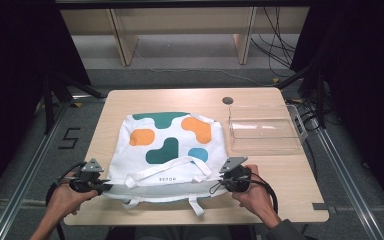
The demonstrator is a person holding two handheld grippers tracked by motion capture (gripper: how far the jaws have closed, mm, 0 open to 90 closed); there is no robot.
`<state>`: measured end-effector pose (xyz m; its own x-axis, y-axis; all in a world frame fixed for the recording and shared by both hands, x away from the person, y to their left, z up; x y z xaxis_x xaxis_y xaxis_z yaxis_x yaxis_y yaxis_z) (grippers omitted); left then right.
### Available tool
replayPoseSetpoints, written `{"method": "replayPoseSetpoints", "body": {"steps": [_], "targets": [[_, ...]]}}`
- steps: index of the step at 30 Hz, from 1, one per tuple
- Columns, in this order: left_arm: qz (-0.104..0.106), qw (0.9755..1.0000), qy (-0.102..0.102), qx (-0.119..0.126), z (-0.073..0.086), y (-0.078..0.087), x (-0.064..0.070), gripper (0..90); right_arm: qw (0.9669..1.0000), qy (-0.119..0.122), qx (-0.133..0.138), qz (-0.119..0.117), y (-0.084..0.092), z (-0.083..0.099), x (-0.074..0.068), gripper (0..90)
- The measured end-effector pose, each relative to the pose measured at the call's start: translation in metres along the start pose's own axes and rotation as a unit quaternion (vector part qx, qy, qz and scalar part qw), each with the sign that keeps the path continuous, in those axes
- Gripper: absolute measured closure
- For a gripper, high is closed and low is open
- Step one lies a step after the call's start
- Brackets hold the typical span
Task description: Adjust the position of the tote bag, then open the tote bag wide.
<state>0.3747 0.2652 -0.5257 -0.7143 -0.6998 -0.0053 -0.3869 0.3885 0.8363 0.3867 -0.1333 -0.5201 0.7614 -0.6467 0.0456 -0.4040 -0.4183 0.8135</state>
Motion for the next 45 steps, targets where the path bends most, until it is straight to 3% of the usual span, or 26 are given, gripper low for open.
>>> {"method": "replayPoseSetpoints", "body": {"steps": [5,6,7,9,12,15,16,18,20,22,25,27,29,30,31,32,33,37,39,44,45], "targets": [[0.016,0.9999,-0.002,-0.006,-0.002,0.004,0.010,81.3,1.0000,-0.006,0.004,0.000,0.006,0.003,0.005,85.7],[0.015,0.9997,-0.006,-0.016,-0.002,0.007,0.010,81.4,0.9999,-0.010,-0.001,0.000,0.007,0.004,0.006,85.7],[0.019,0.9998,-0.006,-0.006,-0.004,0.006,0.011,81.4,0.9999,-0.011,0.005,0.000,0.007,0.003,0.006,85.7],[0.021,0.9997,-0.010,-0.009,-0.004,0.009,0.010,81.5,0.9999,-0.007,0.005,-0.006,0.010,0.004,0.006,85.7],[0.025,0.9997,0.007,0.001,-0.002,0.006,0.007,81.6,1.0000,-0.008,0.003,-0.003,0.009,0.003,0.005,85.7],[0.022,0.9997,-0.002,-0.008,-0.001,0.007,0.006,81.6,0.9999,0.010,-0.007,-0.010,0.010,0.001,0.002,85.7],[0.027,0.9995,-0.007,-0.011,0.000,0.009,0.006,81.7,0.9998,0.003,-0.017,-0.014,0.012,0.002,0.000,85.7],[0.028,0.9996,0.001,-0.008,-0.001,0.009,0.007,81.7,0.9998,0.009,-0.016,-0.013,0.013,0.001,0.001,85.7],[0.030,0.9995,-0.001,-0.009,-0.002,0.009,0.009,81.6,0.9998,-0.002,-0.014,-0.016,0.013,0.001,0.001,85.7],[0.032,0.9994,-0.007,-0.011,-0.003,0.009,0.010,81.6,0.9997,0.021,-0.006,-0.013,0.013,-0.001,0.005,85.7],[0.037,0.9992,-0.010,-0.007,-0.006,0.011,0.010,81.7,0.9999,0.011,-0.008,-0.010,0.015,-0.002,0.008,85.7],[0.037,0.9991,-0.009,-0.015,-0.010,0.011,0.008,81.9,0.9996,0.012,-0.015,-0.022,0.022,-0.005,0.011,85.7],[0.043,0.9988,-0.015,-0.019,-0.012,0.011,0.009,81.9,0.9994,0.017,-0.015,-0.024,0.023,-0.007,0.012,85.7],[0.049,0.9986,-0.012,-0.018,-0.014,0.011,0.010,81.9,0.9990,0.035,-0.013,-0.024,0.024,-0.010,0.015,85.8],[0.052,0.9980,-0.028,-0.023,-0.016,0.014,0.008,81.9,0.9988,0.028,-0.032,-0.023,0.029,-0.014,0.017,86.0],[0.049,0.9983,-0.024,-0.019,-0.020,0.017,0.007,82.0,0.9982,0.046,-0.030,-0.024,0.031,-0.018,0.020,86.0],[0.049,0.9978,-0.036,-0.028,-0.025,0.027,0.003,82.1,0.9983,0.034,-0.038,-0.029,0.035,-0.020,0.019,86.1],[0.048,0.9978,-0.036,-0.027,-0.035,0.039,0.001,82.1,0.9977,0.045,-0.040,-0.029,0.045,-0.033,0.023,86.2],[0.045,0.9974,-0.045,-0.033,-0.044,0.049,-0.002,82.2,0.9970,0.057,-0.048,-0.022,0.054,-0.043,0.025,86.4],[0.038,0.9977,-0.048,-0.027,-0.071,0.074,-0.008,82.5,0.9962,0.071,-0.049,-0.012,0.079,-0.071,0.034,86.5],[0.038,0.9973,-0.055,-0.029,-0.076,0.080,-0.010,82.6,0.9952,0.089,-0.041,-0.013,0.083,-0.078,0.038,86.5]]}}
Point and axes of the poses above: each handheld gripper's, and its own axes: y roughly backward along the jaws, z roughly out of its underside, x roughly to its right, the point moved 7 cm from there along -y, roughly forward along the jaws, and after that the axes turned 3 degrees about -y, right-handed, at the moved point
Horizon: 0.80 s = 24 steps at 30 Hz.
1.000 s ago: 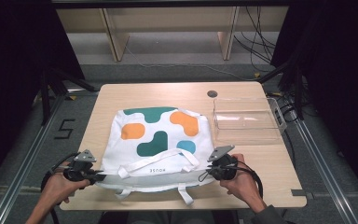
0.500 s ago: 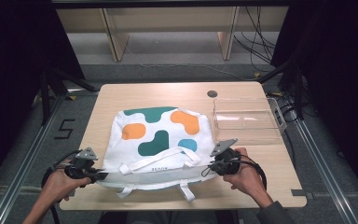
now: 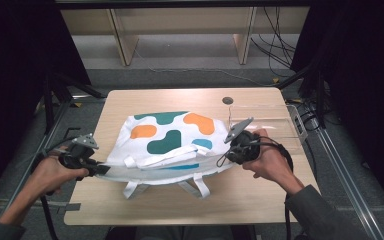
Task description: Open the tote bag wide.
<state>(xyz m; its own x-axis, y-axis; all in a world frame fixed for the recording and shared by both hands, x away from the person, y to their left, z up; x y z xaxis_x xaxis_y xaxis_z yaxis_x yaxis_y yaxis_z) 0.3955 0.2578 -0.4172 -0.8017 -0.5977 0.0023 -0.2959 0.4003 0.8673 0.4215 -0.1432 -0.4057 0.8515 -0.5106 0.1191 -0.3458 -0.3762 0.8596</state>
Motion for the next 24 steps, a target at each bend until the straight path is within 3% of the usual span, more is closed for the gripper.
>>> {"method": "replayPoseSetpoints", "body": {"steps": [1,5,7,8,9,12,13,15,16,18,19,20,21,24], "targets": [[-0.001,1.0000,-0.001,0.001,-0.005,0.006,-0.001,83.0,0.9998,-0.019,-0.003,-0.004,0.012,-0.008,0.003,86.5],[-0.011,0.9998,-0.014,0.001,-0.026,0.030,-0.003,83.4,0.9999,-0.012,0.003,0.008,0.031,-0.022,0.015,86.6],[-0.022,0.9991,-0.035,-0.002,-0.037,0.044,-0.004,83.5,0.9999,0.007,0.009,0.012,0.043,-0.033,0.022,86.7],[-0.025,0.9990,-0.037,-0.001,-0.041,0.049,-0.005,83.6,0.9998,-0.017,0.005,0.013,0.050,-0.037,0.022,86.7],[-0.027,0.9988,-0.041,-0.001,-0.045,0.055,-0.005,83.8,0.9998,-0.009,0.007,0.013,0.056,-0.041,0.027,86.8],[-0.025,0.9990,-0.037,-0.004,-0.054,0.068,-0.004,84.3,0.9997,-0.012,0.010,0.016,0.071,-0.052,0.034,87.0],[-0.026,0.9989,-0.038,-0.006,-0.057,0.073,-0.005,84.4,0.9997,0.005,0.015,0.016,0.074,-0.056,0.038,87.0],[-0.029,0.9983,-0.048,-0.011,-0.061,0.081,-0.006,85.0,0.9997,-0.012,0.011,0.016,0.084,-0.063,0.039,87.1],[-0.031,0.9984,-0.045,-0.007,-0.064,0.085,-0.006,84.9,0.9997,-0.004,0.011,0.019,0.087,-0.066,0.041,87.2],[-0.031,0.9984,-0.046,-0.008,-0.069,0.094,-0.009,85.0,0.9998,0.000,0.010,0.019,0.090,-0.069,0.041,87.3],[-0.032,0.9988,-0.036,-0.007,-0.073,0.102,-0.013,85.0,0.9995,0.017,0.016,0.023,0.097,-0.077,0.045,87.3],[-0.032,0.9988,-0.036,-0.007,-0.073,0.102,-0.013,85.1,0.9995,0.017,0.016,0.023,0.097,-0.077,0.045,87.3],[-0.036,0.9989,-0.030,-0.001,-0.075,0.106,-0.016,85.1,0.9996,-0.002,0.015,0.022,0.101,-0.079,0.043,87.4],[-0.043,0.9985,-0.033,0.003,-0.081,0.117,-0.025,85.3,0.9994,0.016,0.022,0.023,0.109,-0.090,0.045,87.5]]}}
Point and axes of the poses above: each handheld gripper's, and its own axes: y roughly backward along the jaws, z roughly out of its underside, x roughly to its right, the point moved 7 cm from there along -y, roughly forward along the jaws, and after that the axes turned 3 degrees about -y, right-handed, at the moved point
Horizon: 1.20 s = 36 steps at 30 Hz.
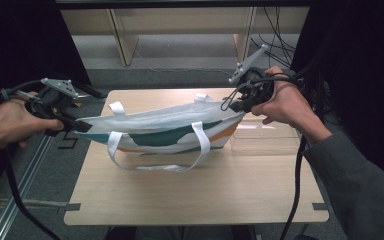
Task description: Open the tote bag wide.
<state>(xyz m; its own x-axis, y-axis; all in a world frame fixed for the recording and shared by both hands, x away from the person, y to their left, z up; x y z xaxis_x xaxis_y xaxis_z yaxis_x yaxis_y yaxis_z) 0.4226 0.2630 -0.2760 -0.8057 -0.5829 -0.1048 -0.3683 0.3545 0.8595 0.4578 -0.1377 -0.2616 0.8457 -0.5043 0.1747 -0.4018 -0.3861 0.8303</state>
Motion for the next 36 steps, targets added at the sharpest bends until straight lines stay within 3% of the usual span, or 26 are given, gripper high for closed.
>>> {"method": "replayPoseSetpoints", "body": {"steps": [1,3,4,7,8,12,13,16,18,20,21,22,23,25,26,33,34,36], "targets": [[0.001,1.0000,0.002,-0.001,-0.001,0.003,-0.002,85.3,0.9999,-0.012,-0.003,-0.002,0.003,-0.002,-0.002,87.6],[0.000,1.0000,0.006,0.005,-0.004,0.008,-0.006,85.4,1.0000,0.007,-0.005,0.001,0.007,-0.008,0.000,87.6],[-0.001,1.0000,0.007,0.003,-0.005,0.011,-0.008,85.5,0.9999,-0.002,-0.010,0.002,0.009,-0.009,-0.002,87.7],[-0.008,0.9999,0.008,-0.001,-0.008,0.014,-0.011,85.7,0.9998,0.009,-0.019,0.001,0.018,-0.015,-0.004,87.8],[-0.001,0.9999,0.014,-0.006,-0.008,0.016,-0.009,85.7,0.9998,0.009,-0.019,0.001,0.018,-0.015,-0.004,87.8],[-0.009,0.9999,0.005,0.009,-0.014,0.017,-0.014,85.8,0.9998,0.014,-0.011,0.000,0.023,-0.017,-0.001,87.9],[-0.009,0.9999,0.010,0.008,-0.014,0.015,-0.015,85.8,0.9999,0.004,-0.014,0.000,0.023,-0.015,-0.003,87.9],[-0.006,0.9999,0.011,0.001,-0.014,0.006,-0.017,85.7,0.9998,0.010,-0.017,-0.008,0.017,-0.011,-0.001,87.8],[-0.015,0.9998,0.013,0.006,-0.016,0.002,-0.020,85.7,0.9998,0.000,-0.020,-0.006,0.011,-0.006,-0.001,87.9],[-0.008,0.9997,0.019,0.016,-0.022,0.001,-0.025,85.7,0.9998,-0.013,-0.014,-0.003,0.009,-0.005,0.005,87.8],[-0.008,0.9997,0.019,0.016,-0.022,0.001,-0.025,85.7,0.9998,-0.013,-0.014,-0.003,0.009,-0.005,0.005,87.8],[-0.010,0.9996,0.020,0.016,-0.024,0.001,-0.027,85.7,1.0000,0.003,-0.007,-0.002,0.008,-0.006,0.009,87.8],[-0.009,0.9997,0.020,0.011,-0.024,-0.001,-0.028,85.7,0.9999,-0.006,-0.009,-0.005,0.008,-0.006,0.009,87.8],[-0.014,0.9996,0.024,0.010,-0.025,-0.005,-0.030,85.6,1.0000,0.001,-0.006,-0.002,0.005,-0.007,0.012,87.8],[-0.014,0.9996,0.023,0.006,-0.024,-0.008,-0.030,85.6,0.9997,-0.021,-0.012,0.000,0.004,-0.005,0.012,87.8],[-0.001,0.9997,0.020,-0.016,-0.009,-0.039,-0.024,85.3,0.9992,-0.028,-0.029,0.004,-0.020,0.007,0.012,87.7],[0.004,0.9997,0.017,-0.019,-0.006,-0.042,-0.022,85.3,0.9996,-0.009,-0.026,0.002,-0.022,0.009,0.014,87.7],[0.015,0.9995,0.019,-0.022,0.001,-0.051,-0.017,85.2,0.9993,-0.026,-0.027,-0.005,-0.026,0.014,0.011,87.7]]}}
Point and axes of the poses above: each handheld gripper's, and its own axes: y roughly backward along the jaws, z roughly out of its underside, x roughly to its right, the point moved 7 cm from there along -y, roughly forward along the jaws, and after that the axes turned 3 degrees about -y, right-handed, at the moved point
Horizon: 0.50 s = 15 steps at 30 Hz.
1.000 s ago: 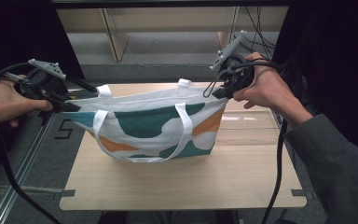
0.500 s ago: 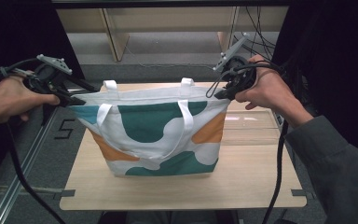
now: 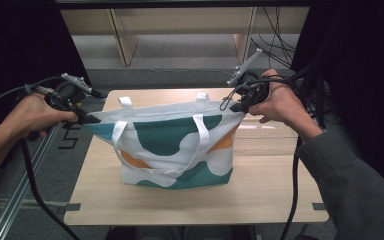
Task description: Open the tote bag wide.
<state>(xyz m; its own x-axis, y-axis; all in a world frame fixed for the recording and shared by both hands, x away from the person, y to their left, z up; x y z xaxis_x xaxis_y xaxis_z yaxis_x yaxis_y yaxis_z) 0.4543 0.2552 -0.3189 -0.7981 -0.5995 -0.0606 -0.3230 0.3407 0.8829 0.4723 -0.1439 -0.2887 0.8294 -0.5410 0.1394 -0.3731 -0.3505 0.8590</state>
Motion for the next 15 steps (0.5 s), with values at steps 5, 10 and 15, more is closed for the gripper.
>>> {"method": "replayPoseSetpoints", "body": {"steps": [5,10,15], "targets": [[0.027,0.9995,0.009,-0.013,0.014,-0.023,0.012,85.1,0.9998,0.006,-0.017,-0.004,-0.019,0.016,-0.007,87.6],[0.043,0.9989,-0.003,-0.017,0.024,-0.039,0.020,85.0,0.9996,0.004,-0.027,-0.011,-0.030,0.029,-0.010,87.5],[0.048,0.9983,-0.011,-0.030,0.029,-0.059,0.019,85.0,0.9988,-0.004,-0.044,-0.021,-0.051,0.045,-0.013,87.4]]}}
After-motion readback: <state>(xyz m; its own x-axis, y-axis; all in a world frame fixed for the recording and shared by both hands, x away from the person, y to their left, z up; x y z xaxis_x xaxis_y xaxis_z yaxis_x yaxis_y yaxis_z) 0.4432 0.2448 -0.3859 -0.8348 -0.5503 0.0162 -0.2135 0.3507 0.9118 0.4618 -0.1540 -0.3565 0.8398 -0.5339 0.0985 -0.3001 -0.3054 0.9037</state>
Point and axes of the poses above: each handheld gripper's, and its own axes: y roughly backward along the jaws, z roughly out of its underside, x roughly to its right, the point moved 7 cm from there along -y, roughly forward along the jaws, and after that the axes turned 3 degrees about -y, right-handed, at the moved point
